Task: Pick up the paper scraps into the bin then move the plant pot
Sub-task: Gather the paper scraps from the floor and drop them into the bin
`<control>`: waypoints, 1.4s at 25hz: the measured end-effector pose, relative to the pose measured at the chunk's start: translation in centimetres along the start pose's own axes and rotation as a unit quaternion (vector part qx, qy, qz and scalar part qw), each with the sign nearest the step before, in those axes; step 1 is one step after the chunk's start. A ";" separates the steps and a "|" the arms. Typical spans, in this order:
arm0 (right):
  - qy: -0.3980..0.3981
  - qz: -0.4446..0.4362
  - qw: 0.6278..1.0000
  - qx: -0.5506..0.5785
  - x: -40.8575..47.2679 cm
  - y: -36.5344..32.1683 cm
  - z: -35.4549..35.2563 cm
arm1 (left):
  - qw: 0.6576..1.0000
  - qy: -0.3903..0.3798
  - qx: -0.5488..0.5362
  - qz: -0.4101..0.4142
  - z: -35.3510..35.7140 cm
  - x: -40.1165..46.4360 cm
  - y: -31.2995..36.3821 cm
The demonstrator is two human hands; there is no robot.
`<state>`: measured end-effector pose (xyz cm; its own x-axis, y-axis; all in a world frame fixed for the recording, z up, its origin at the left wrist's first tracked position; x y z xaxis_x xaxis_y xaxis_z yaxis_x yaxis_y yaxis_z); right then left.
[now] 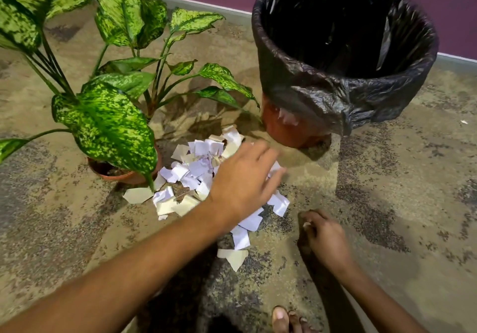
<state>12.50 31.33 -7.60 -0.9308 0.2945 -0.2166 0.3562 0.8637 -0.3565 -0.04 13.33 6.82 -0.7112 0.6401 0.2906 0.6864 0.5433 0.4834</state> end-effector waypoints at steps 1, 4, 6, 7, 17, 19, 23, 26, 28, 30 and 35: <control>0.000 0.003 1.000 0.022 0.8 -0.3 0.0 | 0.995 -0.090 0.026 -0.046 1.6 -2.3 -1.4; -0.007 -0.017 0.996 0.088 3.8 -1.9 0.0 | 0.943 -0.279 0.103 -0.148 5.4 -8.0 -5.2; -0.040 -0.026 0.993 0.112 6.0 -3.4 -0.1 | 0.919 -0.327 0.107 -0.192 6.9 -10.3 -6.8; -0.076 -0.028 0.991 0.110 7.0 -4.3 -0.1 | 0.914 -0.335 0.103 -0.205 7.4 -10.9 -7.2; -0.124 -0.265 0.956 -0.027 6.9 -11.9 2.4 | 0.904 -0.319 0.194 -0.207 8.3 -13.1 -8.7; -0.101 -0.263 0.959 -0.028 6.1 -12.0 2.7 | 0.908 -0.295 0.210 -0.211 7.7 -12.9 -9.3; -0.034 -0.247 0.968 -0.004 5.6 -11.2 1.9 | 0.916 -0.232 0.223 -0.241 6.1 -12.1 -10.9; -0.018 -0.222 0.975 -0.010 5.6 -10.6 1.2 | 0.912 -0.213 0.196 -0.291 5.0 -12.1 -12.1; -0.008 -0.226 0.974 -0.002 5.5 -10.4 0.9 | 0.911 -0.224 0.143 -0.317 5.0 -12.2 -12.6; -0.017 -0.228 0.974 -0.007 5.4 -10.6 0.9 | 0.908 -0.247 0.112 -0.318 5.2 -12.0 -12.6; -0.075 -0.195 0.977 -0.030 6.6 -11.6 1.5 | 0.936 -0.219 0.140 -0.239 5.1 -11.3 -11.6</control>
<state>2.40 22.68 -6.26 -0.9706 -0.1223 -0.2072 -0.0339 0.9220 -0.3856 0.80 2.60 -6.30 -0.8590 0.4157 -0.2990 0.3620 0.9059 0.2196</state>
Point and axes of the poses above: each hand's wrist, its own x-axis towards the middle knuckle, its own z-axis out of the palm, y = z × x, the point moved 3 cm from there along x, towards the middle knuckle, and after that the axes turned 5 degrees about -x, right-handed, at the moved point
